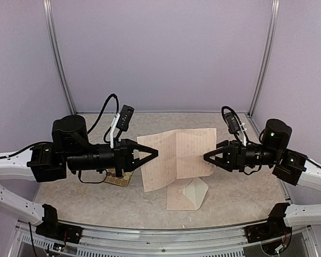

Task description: Place the letter into the envelope and seal it

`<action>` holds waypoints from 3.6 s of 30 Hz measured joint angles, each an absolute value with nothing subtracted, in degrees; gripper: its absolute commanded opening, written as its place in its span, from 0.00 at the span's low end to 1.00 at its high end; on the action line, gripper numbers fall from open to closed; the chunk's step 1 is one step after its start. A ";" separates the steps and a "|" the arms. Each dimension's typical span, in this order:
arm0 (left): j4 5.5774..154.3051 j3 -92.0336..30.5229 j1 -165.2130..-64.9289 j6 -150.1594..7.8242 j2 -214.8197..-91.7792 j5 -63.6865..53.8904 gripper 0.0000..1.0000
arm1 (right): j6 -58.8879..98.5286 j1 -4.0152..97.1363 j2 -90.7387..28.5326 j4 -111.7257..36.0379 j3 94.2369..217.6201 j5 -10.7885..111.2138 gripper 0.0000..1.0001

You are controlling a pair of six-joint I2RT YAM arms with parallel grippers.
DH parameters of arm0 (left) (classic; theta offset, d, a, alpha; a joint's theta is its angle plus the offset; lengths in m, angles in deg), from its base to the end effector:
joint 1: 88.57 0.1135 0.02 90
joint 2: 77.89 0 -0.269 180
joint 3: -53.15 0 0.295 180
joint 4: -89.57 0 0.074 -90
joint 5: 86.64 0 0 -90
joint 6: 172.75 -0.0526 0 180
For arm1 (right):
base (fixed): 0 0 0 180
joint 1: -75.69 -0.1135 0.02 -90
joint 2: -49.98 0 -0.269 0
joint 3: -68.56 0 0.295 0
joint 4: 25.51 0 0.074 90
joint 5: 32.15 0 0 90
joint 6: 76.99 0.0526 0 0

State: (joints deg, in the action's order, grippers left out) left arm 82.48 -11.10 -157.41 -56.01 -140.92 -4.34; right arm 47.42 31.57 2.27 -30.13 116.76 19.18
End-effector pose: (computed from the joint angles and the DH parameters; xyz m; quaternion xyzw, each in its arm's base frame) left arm 0.1084 -0.2995 0.3466 0.3080 0.6751 -0.5286 0.4122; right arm 0.1557 0.1968 0.3067 -0.2832 0.6693 0.5945 0.3442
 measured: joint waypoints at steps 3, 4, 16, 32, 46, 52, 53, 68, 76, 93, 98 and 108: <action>82.70 -11.10 -157.45 -55.94 -141.18 -4.32 0.00 | 47.40 30.63 0.85 -29.57 116.78 18.83 0.21; 82.85 -11.10 -157.48 -55.90 -141.35 -4.32 0.00 | 47.24 30.32 0.44 -29.54 116.81 18.83 0.14; 82.92 -9.15 -157.65 -54.69 -140.83 2.02 0.52 | 46.96 28.53 1.88 -33.81 117.09 32.73 0.00; 76.71 1.21 -142.04 -40.12 -125.09 15.66 0.59 | 43.00 25.14 0.99 -36.58 120.76 27.75 0.00; 77.19 1.67 -141.32 -36.55 -131.74 13.03 0.60 | 41.93 20.03 -0.48 -29.48 123.65 18.00 0.00; 85.91 1.45 -146.55 -41.65 -134.23 3.33 0.61 | 41.96 19.99 -1.03 -29.39 123.65 19.61 0.00; 86.68 0.77 -148.32 -42.80 -135.02 1.89 0.61 | 41.98 19.99 -1.48 -29.24 123.65 19.68 0.00; 98.18 -4.74 -156.97 -49.01 -142.73 -9.41 0.61 | 42.90 19.92 -4.76 -27.01 123.65 18.85 0.00; 100.71 -4.98 -157.89 -49.19 -144.63 -11.62 0.61 | 43.29 19.90 -4.78 -26.64 123.65 18.81 0.00; 104.47 -6.64 -158.44 -49.03 -147.96 -15.40 0.05 | 44.14 19.79 -5.42 -26.16 123.65 17.54 0.00; 105.76 -6.62 -158.42 -48.55 -148.22 -16.06 0.00 | 44.58 19.59 -4.52 -26.20 123.52 19.64 0.25; 109.72 -4.34 -158.44 -48.46 -146.23 -14.00 0.00 | 46.89 19.48 7.85 -23.29 118.40 31.66 0.85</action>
State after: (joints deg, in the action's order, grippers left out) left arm 109.72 -4.34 -158.44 -48.46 -146.23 -14.00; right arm 46.89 19.48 7.85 -23.29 118.40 31.66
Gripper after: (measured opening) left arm 0.004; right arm 0.806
